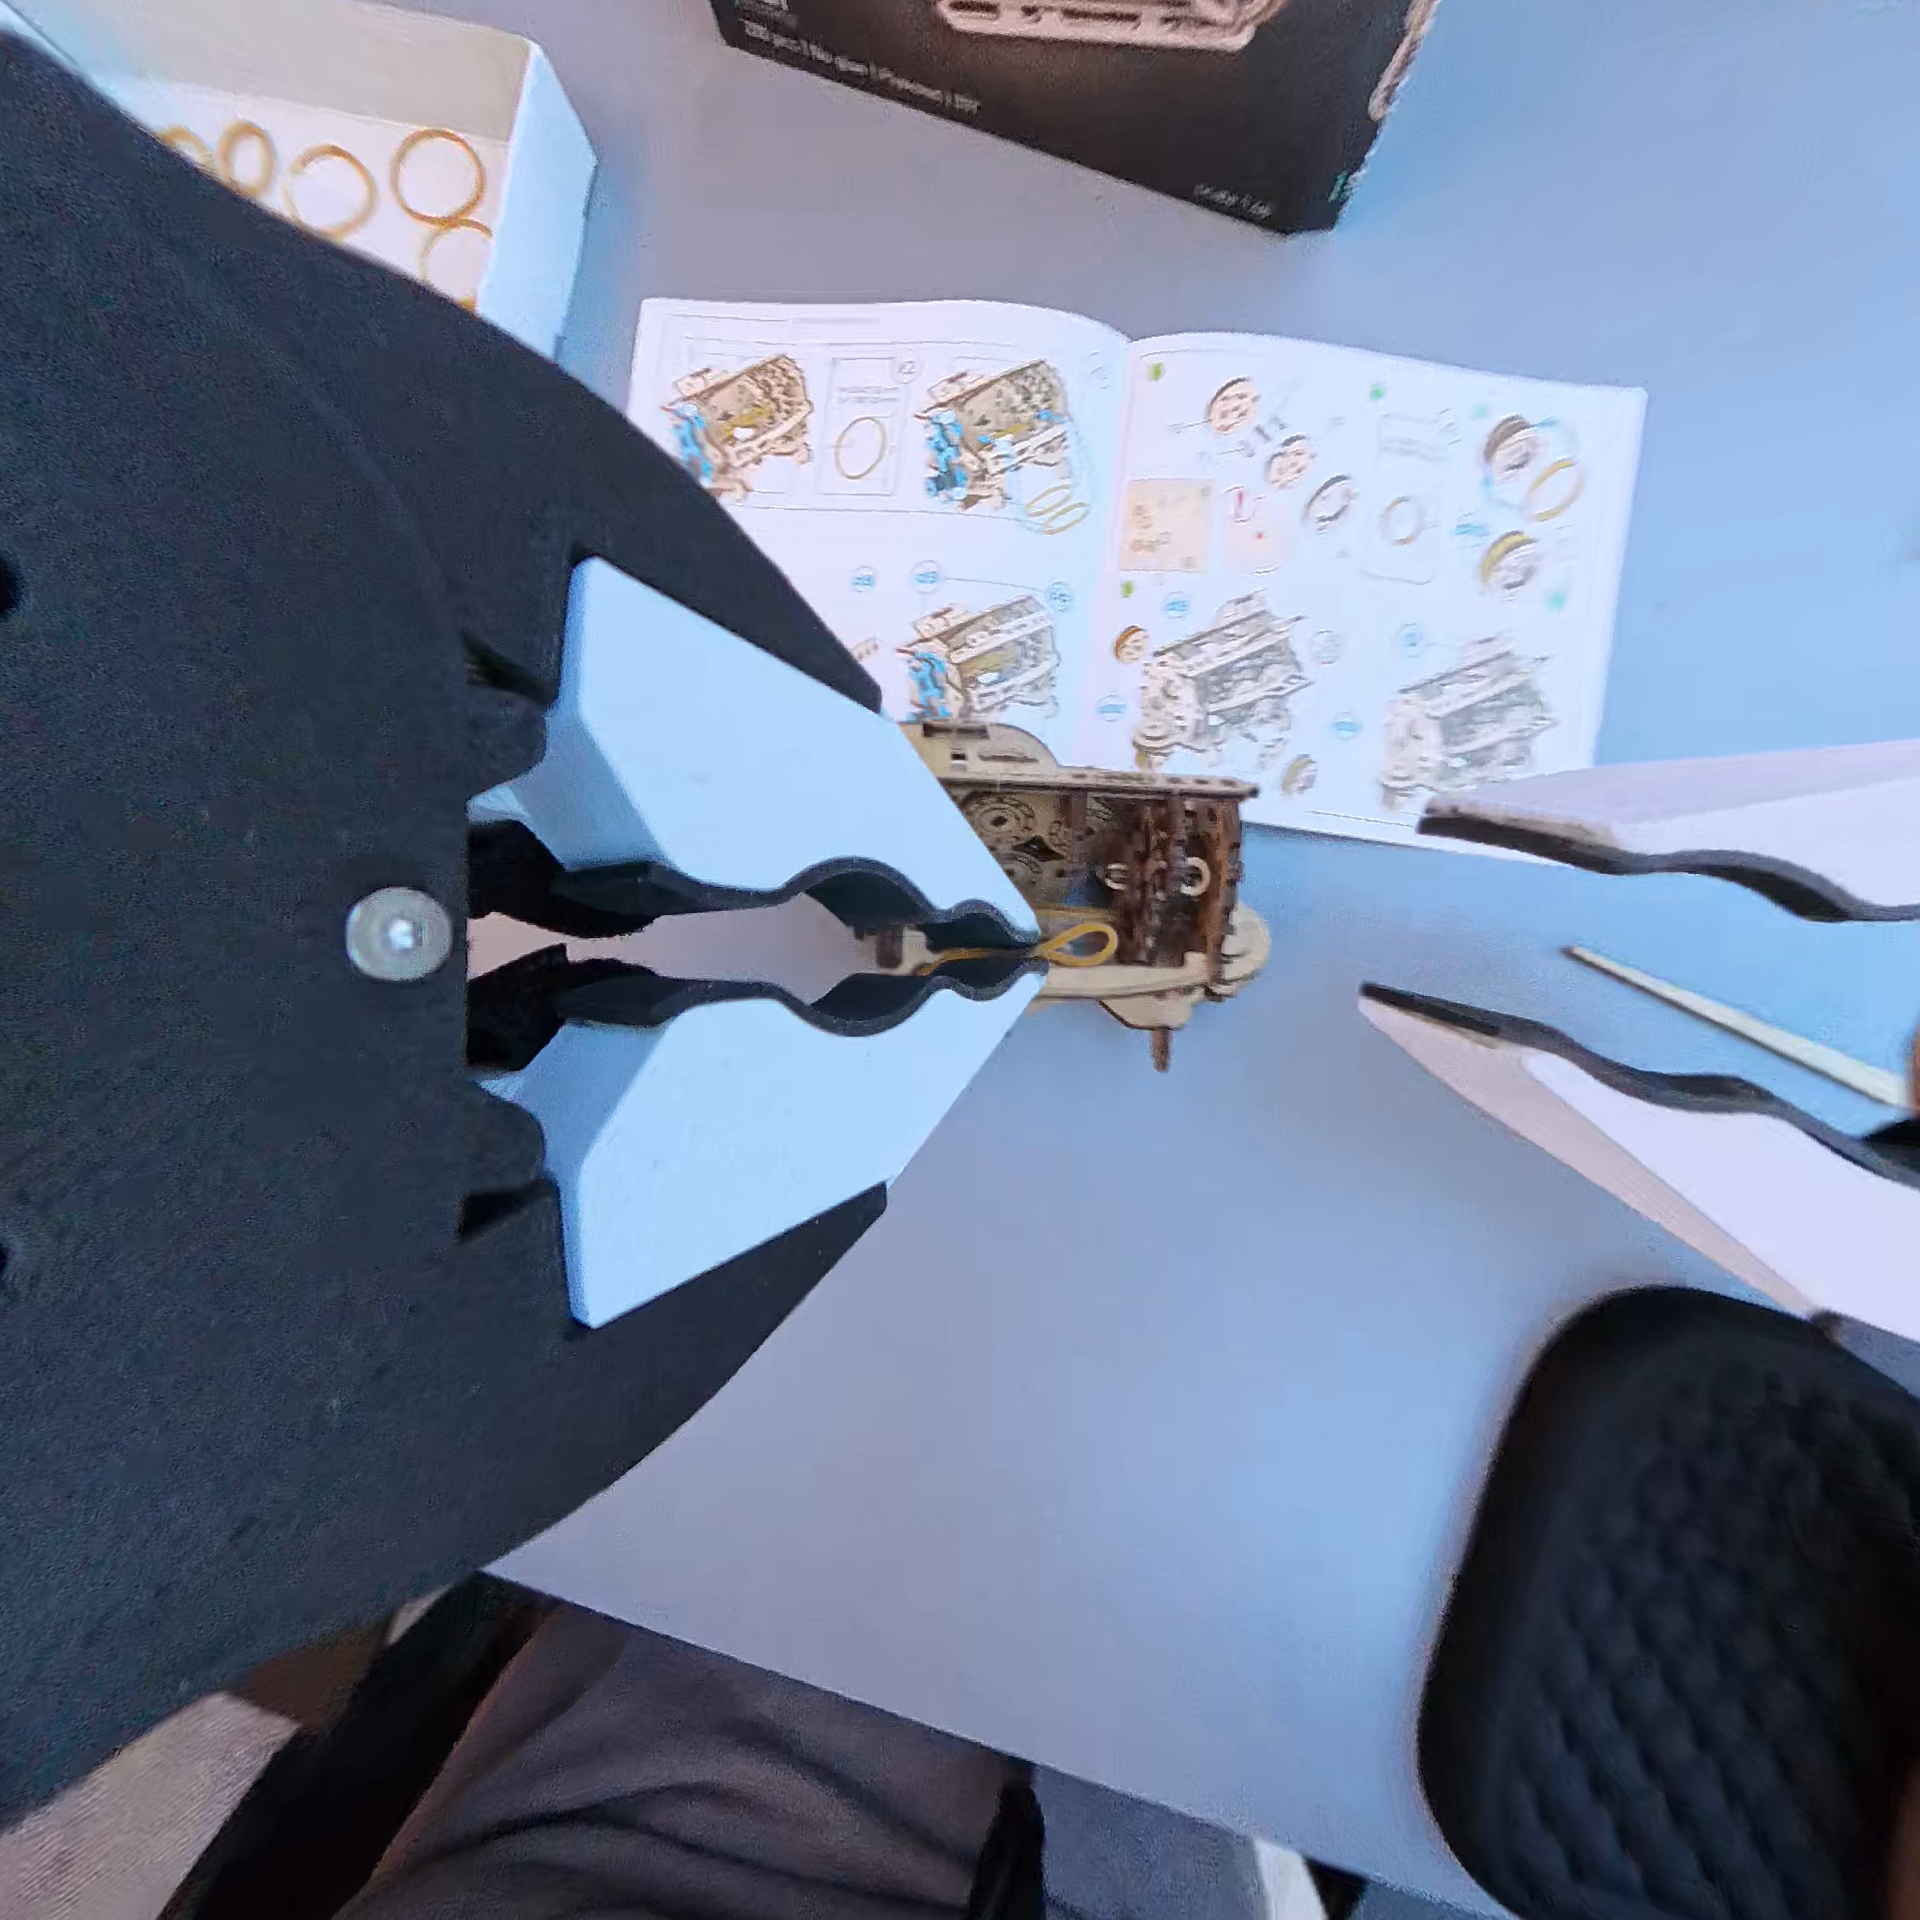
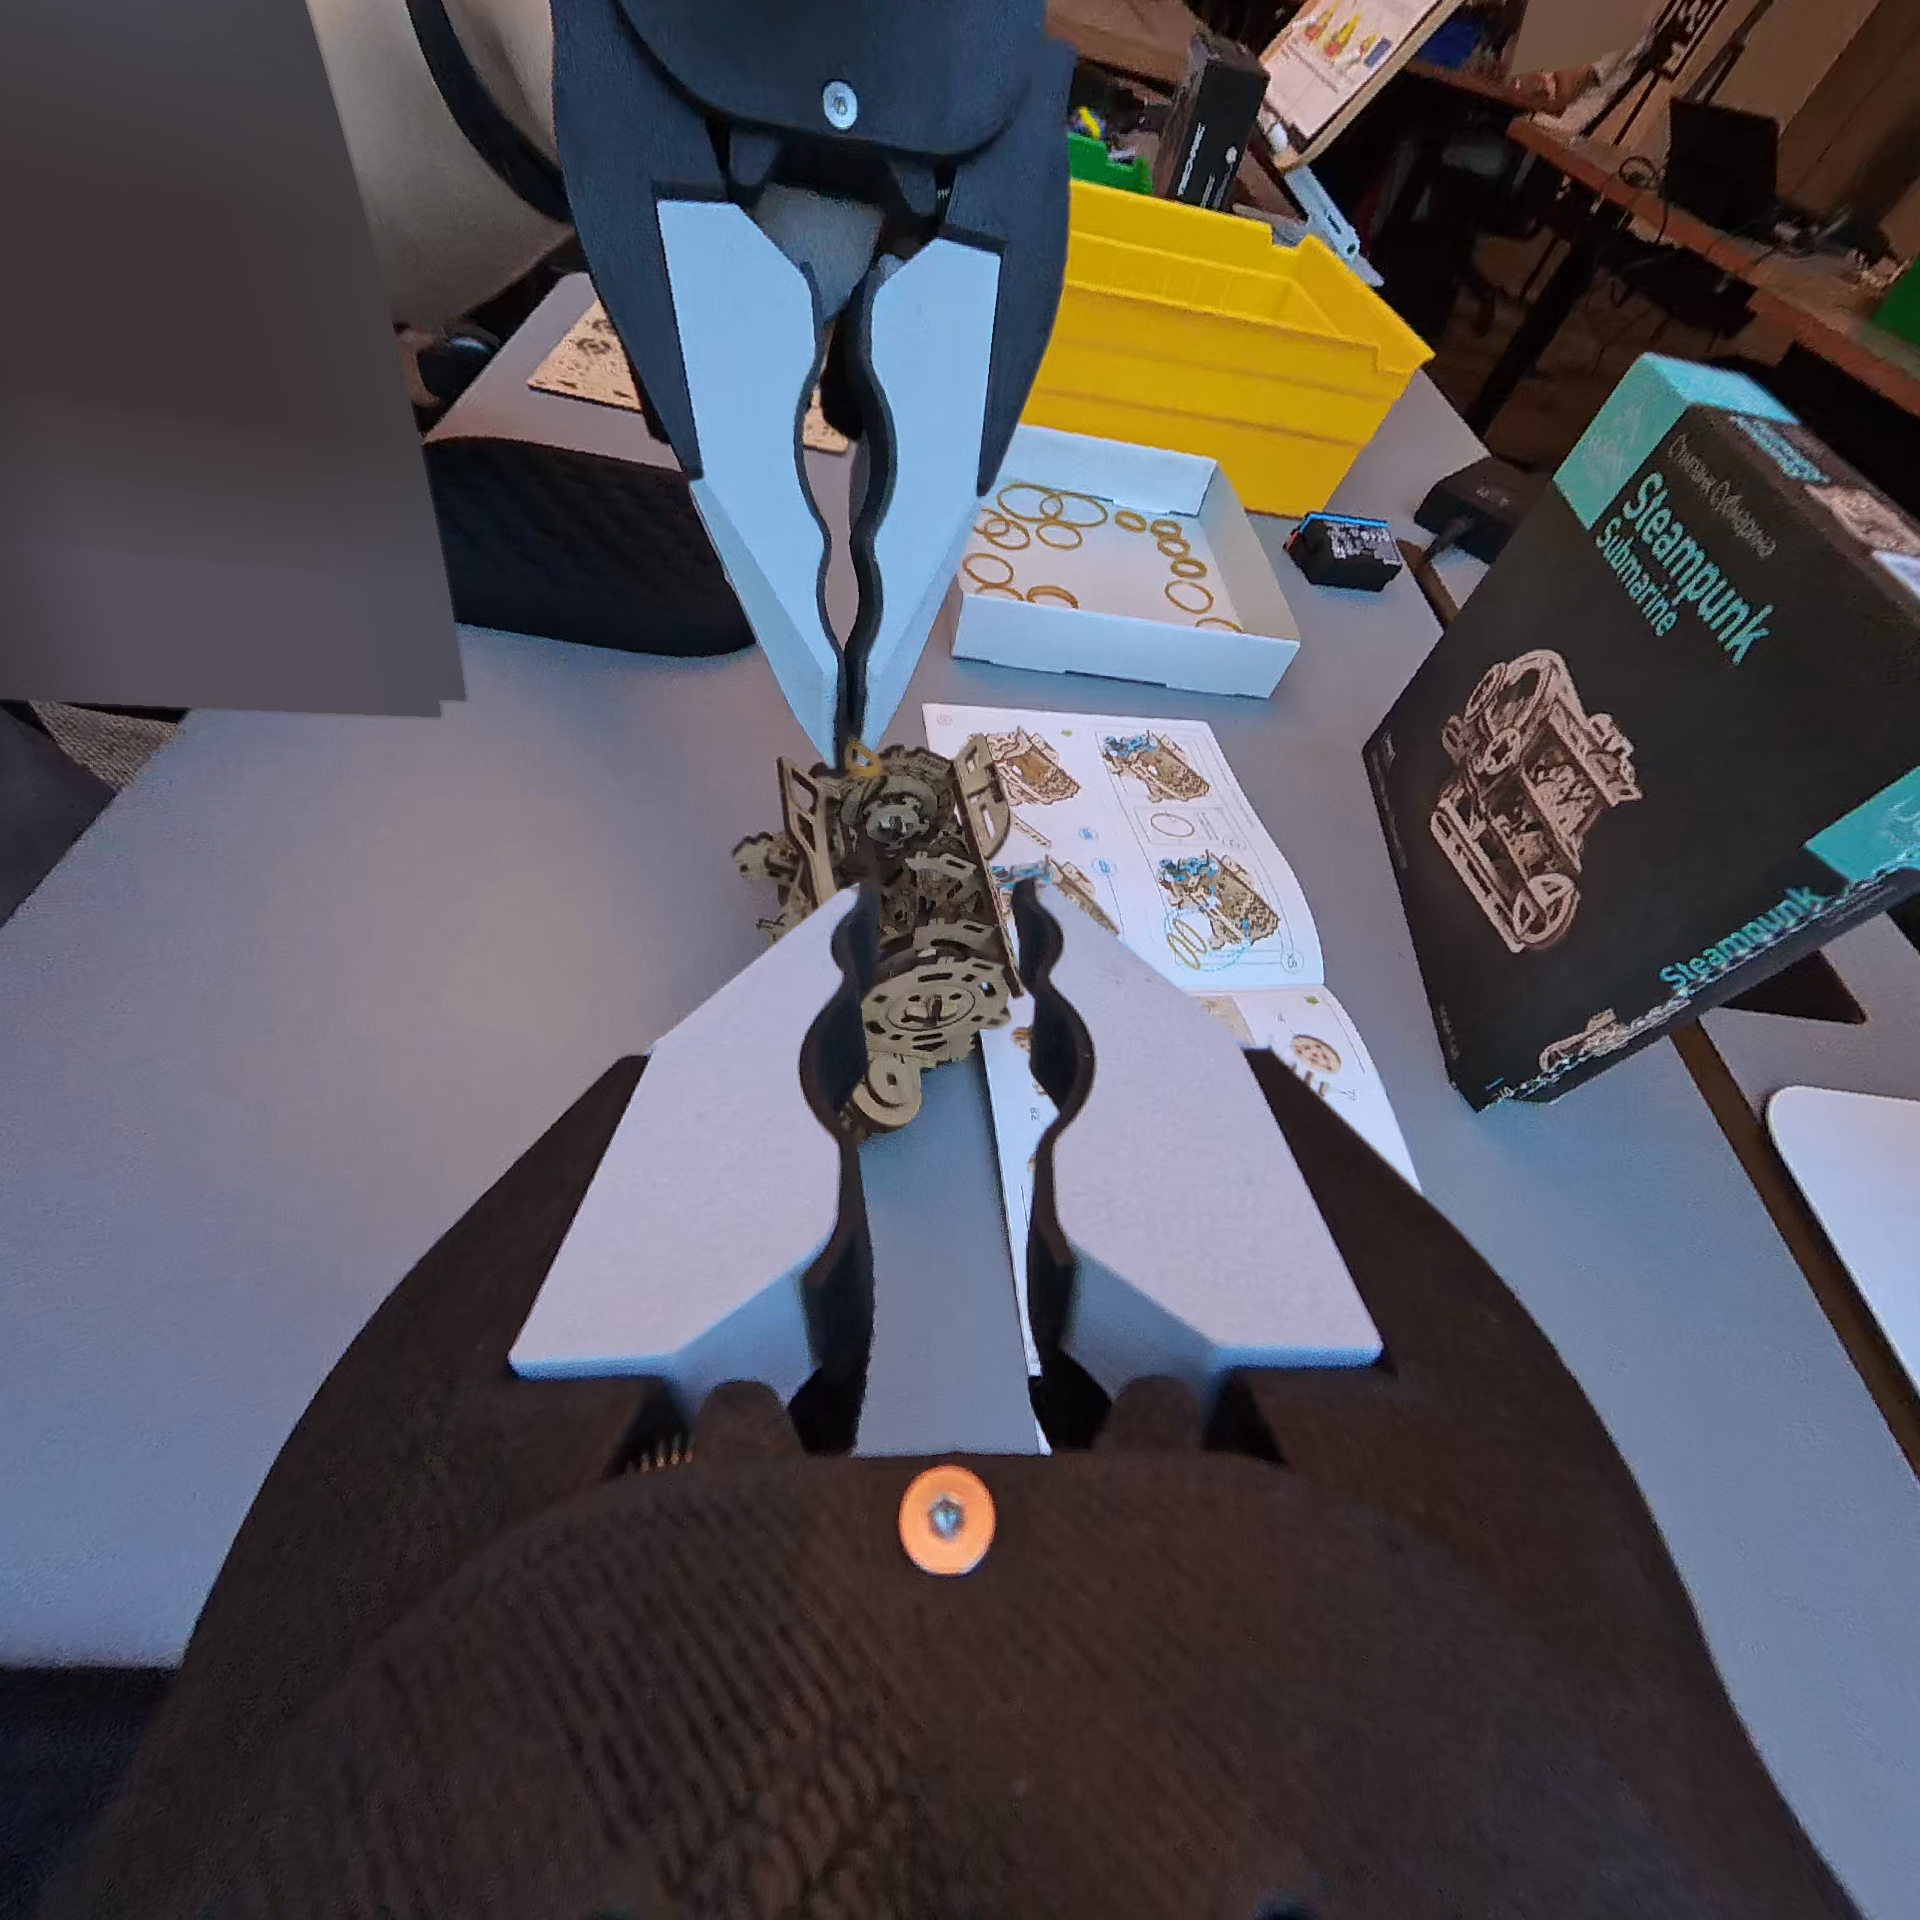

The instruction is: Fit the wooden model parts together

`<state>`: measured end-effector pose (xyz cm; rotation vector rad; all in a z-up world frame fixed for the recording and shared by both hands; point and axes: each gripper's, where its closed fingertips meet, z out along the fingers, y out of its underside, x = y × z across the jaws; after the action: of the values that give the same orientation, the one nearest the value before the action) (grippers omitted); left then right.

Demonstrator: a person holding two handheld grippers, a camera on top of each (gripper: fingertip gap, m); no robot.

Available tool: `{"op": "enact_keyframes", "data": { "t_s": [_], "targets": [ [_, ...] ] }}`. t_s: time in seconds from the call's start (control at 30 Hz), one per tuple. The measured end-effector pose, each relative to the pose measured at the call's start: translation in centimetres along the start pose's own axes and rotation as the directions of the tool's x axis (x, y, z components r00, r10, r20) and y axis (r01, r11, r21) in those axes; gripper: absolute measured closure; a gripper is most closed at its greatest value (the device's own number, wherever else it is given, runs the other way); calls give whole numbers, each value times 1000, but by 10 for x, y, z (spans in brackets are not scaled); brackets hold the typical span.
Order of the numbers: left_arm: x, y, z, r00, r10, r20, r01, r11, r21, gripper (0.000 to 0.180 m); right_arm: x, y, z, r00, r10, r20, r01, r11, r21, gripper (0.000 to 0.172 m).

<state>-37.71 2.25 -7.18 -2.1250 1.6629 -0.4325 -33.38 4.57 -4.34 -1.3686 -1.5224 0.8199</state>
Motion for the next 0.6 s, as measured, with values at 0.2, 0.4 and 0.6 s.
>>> {"op": "enact_keyframes", "data": {
  "t_s": [0.2,0.4,0.6],
  "targets": [
    [-2,8,19,1000,-25,-17,22,985,-171,180,2,11,9,999,29,17,-29,1000,-11,143],
    [-9,8,25,1000,-21,2,21,970,-244,180,5,25,24,998,25,50,-23,999,-49,131],
    [-10,12,31,1000,20,8,-16,935,-354,180,2,32,33,982,107,158,-98,993,-64,117]
  ]
}}
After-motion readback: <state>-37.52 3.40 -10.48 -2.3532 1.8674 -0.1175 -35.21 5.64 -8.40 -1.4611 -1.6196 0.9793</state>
